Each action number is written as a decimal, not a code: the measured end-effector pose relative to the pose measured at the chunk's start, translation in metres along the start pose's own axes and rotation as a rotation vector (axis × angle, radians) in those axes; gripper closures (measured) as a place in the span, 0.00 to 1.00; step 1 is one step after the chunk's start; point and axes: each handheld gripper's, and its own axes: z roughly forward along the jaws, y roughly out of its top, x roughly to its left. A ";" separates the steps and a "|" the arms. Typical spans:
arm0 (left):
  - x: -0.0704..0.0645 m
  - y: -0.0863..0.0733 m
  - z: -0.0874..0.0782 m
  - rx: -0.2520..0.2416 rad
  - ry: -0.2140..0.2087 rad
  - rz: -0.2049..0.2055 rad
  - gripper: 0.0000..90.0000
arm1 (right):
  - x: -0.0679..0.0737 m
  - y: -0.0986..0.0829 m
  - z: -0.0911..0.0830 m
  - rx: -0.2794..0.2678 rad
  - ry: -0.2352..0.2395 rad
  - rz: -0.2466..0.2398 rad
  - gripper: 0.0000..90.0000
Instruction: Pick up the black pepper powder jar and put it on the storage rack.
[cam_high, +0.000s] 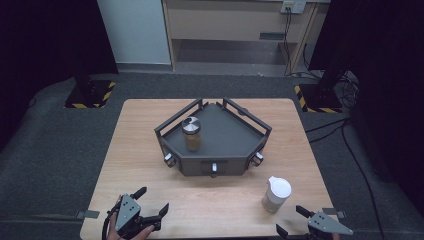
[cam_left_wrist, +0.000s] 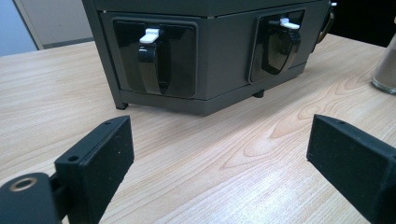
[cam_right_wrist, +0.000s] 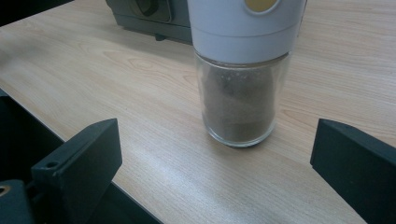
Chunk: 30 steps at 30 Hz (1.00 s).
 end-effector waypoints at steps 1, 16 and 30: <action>0.000 0.000 0.000 0.001 -0.001 -0.002 0.07 | 0.000 0.000 0.000 -0.001 0.000 -0.001 0.03; 0.003 -0.003 -0.004 0.003 0.007 -0.016 0.07 | 0.000 -0.001 0.001 -0.026 -0.011 0.012 0.02; 0.008 -0.005 -0.009 0.007 0.032 -0.019 0.07 | -0.001 0.000 -0.003 -0.052 -0.026 0.049 0.02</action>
